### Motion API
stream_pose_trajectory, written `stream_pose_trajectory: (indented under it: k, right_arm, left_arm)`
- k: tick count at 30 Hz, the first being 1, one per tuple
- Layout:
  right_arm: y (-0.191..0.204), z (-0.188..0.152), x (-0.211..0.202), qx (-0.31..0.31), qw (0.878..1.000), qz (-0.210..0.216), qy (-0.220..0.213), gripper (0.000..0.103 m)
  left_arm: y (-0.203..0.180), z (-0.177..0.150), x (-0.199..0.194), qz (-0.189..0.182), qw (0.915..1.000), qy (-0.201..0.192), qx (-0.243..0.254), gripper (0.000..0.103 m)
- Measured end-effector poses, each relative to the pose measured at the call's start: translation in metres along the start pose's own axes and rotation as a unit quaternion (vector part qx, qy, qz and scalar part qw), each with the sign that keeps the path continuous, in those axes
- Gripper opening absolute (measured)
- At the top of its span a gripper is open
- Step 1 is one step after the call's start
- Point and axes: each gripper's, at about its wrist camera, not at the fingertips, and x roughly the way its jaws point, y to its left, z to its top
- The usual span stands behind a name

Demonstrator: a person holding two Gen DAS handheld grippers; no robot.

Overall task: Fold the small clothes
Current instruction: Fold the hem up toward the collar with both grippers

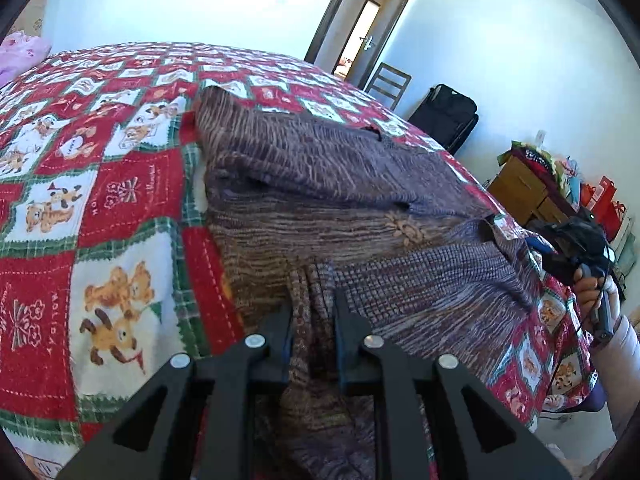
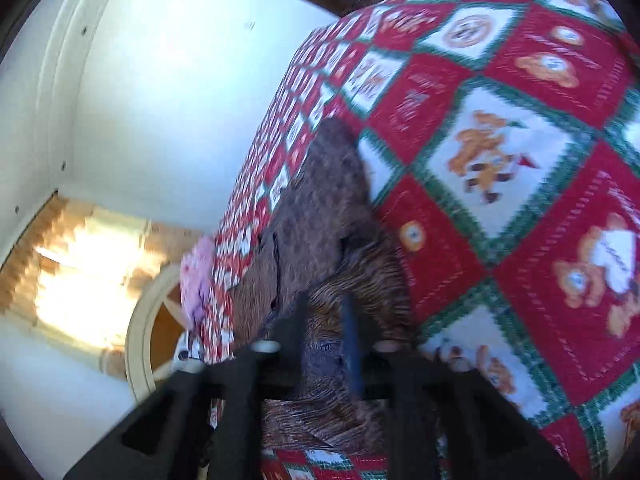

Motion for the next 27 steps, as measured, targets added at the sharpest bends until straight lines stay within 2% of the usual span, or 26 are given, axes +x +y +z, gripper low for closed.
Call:
stream_pose_trajectory:
  k: [1,3,5,6,7,8,9,10,11,12,13,14,15,16,17,20,22,24,26,27]
  right_arm:
    - [0.0,-0.005,-0.008,-0.006,1.0,-0.008,-0.018,0.054]
    - [0.009,-0.014,-0.02,-0.05,0.997,-0.04,-0.048,0.054]
    - [0.035,-0.036,-0.025,-0.164,0.98,-0.099,-0.058,0.054]
    - [0.049,-0.048,-0.023,-0.227,0.963,-0.133,-0.062,0.054]
    - [0.068,-0.068,-0.017,-0.315,0.931,-0.174,-0.062,0.054]
    - [0.078,-0.079,-0.01,-0.368,0.908,-0.193,-0.056,0.054]
    - [0.089,-0.095,0.0,-0.432,0.875,-0.214,-0.045,0.054]
    - [0.095,-0.107,0.007,-0.475,0.85,-0.227,-0.034,0.054]
    - [0.101,-0.119,0.018,-0.522,0.817,-0.245,-0.021,0.054]
    - [0.104,-0.134,0.031,-0.574,0.773,-0.271,-0.01,0.054]
    - [0.102,-0.144,0.038,-0.605,0.743,-0.286,-0.006,0.053]
    - [0.097,-0.152,0.049,-0.64,0.707,-0.301,-0.003,0.053]
    - [0.093,-0.153,0.056,-0.659,0.685,-0.31,0.0,0.053]
    - [0.089,-0.153,0.061,-0.671,0.669,-0.319,0.003,0.053]
    - [0.086,-0.15,0.063,-0.675,0.662,-0.325,0.005,0.053]
    - [0.085,-0.138,0.068,-0.673,0.659,-0.336,-0.009,0.053]
    - [0.086,-0.129,0.074,-0.676,0.655,-0.338,-0.001,0.053]
    - [0.086,-0.128,0.08,-0.686,0.644,-0.337,0.015,0.051]
    - [0.087,-0.124,0.088,-0.691,0.651,-0.311,0.041,0.04]
    - [0.089,-0.12,0.091,-0.687,0.659,-0.3,0.054,0.027]
  left_arm:
    - [0.001,-0.001,0.001,0.001,1.0,-0.002,0.0,0.019]
    - [0.001,-0.002,0.002,0.001,1.0,-0.009,0.001,0.019]
    - [0.002,-0.004,0.001,-0.003,0.9999,-0.017,-0.002,0.019]
    - [0.005,-0.005,0.0,-0.009,0.9997,-0.022,-0.007,0.019]
    - [0.007,-0.006,0.0,-0.015,0.9995,-0.025,-0.011,0.019]
    - [0.01,-0.006,0.0,-0.022,0.9992,-0.028,-0.016,0.019]
    - [0.014,-0.007,0.0,-0.033,0.9987,-0.032,-0.025,0.019]
    - [0.016,-0.007,0.0,-0.041,0.9981,-0.034,-0.03,0.02]
    - [0.019,-0.008,0.0,-0.051,0.9972,-0.036,-0.041,0.02]
    - [0.023,-0.008,0.0,-0.063,0.9959,-0.039,-0.053,0.02]
    - [0.026,-0.009,-0.001,-0.072,0.9947,-0.04,-0.062,0.02]
    - [0.026,-0.009,-0.001,-0.075,0.9944,-0.04,-0.064,0.02]
    - [0.026,-0.009,-0.001,-0.075,0.9943,-0.041,-0.064,0.02]
    - [0.024,-0.009,-0.001,-0.072,0.9947,-0.042,-0.061,0.02]
    - [0.023,-0.009,-0.001,-0.07,0.995,-0.042,-0.059,0.02]
    - [0.024,-0.01,-0.002,-0.072,0.9947,-0.044,-0.06,0.02]
    - [0.024,-0.01,-0.001,-0.074,0.9944,-0.045,-0.061,0.02]
    - [0.024,-0.011,-0.002,-0.072,0.9946,-0.045,-0.059,0.02]
    - [0.025,-0.011,-0.002,-0.073,0.9945,-0.046,-0.059,0.02]
    - [0.025,-0.011,-0.002,-0.073,0.9944,-0.046,-0.06,0.02]
